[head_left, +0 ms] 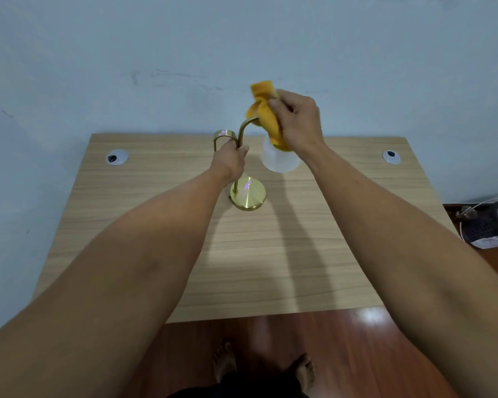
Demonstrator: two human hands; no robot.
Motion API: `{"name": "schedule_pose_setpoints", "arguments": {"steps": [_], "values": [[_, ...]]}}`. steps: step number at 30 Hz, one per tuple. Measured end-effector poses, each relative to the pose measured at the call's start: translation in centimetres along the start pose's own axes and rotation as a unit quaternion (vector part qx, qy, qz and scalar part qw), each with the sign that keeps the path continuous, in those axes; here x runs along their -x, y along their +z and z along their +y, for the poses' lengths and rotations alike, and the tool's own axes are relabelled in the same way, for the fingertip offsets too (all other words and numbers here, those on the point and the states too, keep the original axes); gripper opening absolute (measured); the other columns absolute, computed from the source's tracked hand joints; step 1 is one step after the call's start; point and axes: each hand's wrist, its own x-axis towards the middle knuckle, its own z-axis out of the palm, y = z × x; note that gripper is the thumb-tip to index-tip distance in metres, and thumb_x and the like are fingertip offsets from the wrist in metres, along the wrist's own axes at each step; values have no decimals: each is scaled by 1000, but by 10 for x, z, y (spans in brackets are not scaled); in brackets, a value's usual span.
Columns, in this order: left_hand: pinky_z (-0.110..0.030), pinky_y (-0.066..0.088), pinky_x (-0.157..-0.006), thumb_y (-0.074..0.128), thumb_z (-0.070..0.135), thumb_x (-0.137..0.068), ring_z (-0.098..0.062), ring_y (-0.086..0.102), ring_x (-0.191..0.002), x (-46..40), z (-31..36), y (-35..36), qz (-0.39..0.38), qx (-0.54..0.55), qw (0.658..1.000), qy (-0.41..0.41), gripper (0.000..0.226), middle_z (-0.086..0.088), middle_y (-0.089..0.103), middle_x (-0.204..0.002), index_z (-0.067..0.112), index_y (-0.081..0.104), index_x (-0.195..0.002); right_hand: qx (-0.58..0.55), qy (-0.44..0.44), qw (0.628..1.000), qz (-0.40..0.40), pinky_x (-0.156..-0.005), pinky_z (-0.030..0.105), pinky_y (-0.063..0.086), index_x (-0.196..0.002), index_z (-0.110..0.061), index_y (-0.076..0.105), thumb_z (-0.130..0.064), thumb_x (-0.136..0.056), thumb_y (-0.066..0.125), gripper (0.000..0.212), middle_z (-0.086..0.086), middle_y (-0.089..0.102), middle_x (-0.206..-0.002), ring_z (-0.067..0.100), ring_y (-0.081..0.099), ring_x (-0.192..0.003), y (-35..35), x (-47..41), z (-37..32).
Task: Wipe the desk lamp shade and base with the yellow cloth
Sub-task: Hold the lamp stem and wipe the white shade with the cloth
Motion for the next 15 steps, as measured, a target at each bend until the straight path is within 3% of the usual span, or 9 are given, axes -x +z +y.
{"name": "schedule_pose_setpoints", "arguments": {"steps": [2,6,9,10,12,13,15], "values": [[-28,35,-84,43,34,-107,-24,50,-98,0,-2,-1,-12,-14,1000,-4,34,-7,56,-111,7,53,-126,26,66,989,128,-77,37,54,-86,-15,71,-23,-93,58,17,3,71,-81,16,64,-81,-13,-7,10],[-28,36,-86,48,30,-105,-27,56,-112,5,-15,-4,-26,-23,999,5,34,-6,60,-116,10,51,-132,3,160,946,283,-68,31,39,-73,-24,39,-20,-102,45,30,-11,43,-70,14,43,-68,-37,-11,16],[-28,41,-94,54,32,-102,-26,58,-119,10,-26,-7,-4,-26,1000,15,40,-8,65,-124,9,55,-134,-1,180,937,300,-69,29,36,-86,-17,40,-20,-106,39,20,-12,41,-71,13,42,-70,-44,-7,18],[-28,44,-94,55,34,-100,-25,61,-115,12,-30,-9,22,-39,999,25,37,-8,69,-118,9,62,-127,2,176,938,299,-70,30,36,-89,-16,41,-21,-106,39,17,-12,43,-71,15,44,-74,-44,-5,15],[-32,54,-87,56,40,-95,-26,69,-95,17,-37,-16,95,-65,992,53,32,-4,75,-91,12,71,-92,12,154,946,286,-70,27,38,-93,-17,44,-21,-105,38,14,-13,46,-72,18,47,-80,-40,3,8],[-36,58,-80,53,44,-89,-26,70,-83,20,-40,-20,127,-76,988,55,36,-2,74,-76,13,67,-77,20,136,952,273,-68,23,39,-95,-18,47,-20,-105,38,14,-13,49,-74,16,49,-80,-36,8,3],[-39,60,-70,48,45,-76,-28,70,-68,24,-46,-30,172,-89,981,19,39,-3,69,-63,10,59,-65,34,97,964,244,-70,22,44,-103,-22,57,-17,-103,37,20,-15,60,-82,10,57,-81,-24,19,-6]]}}
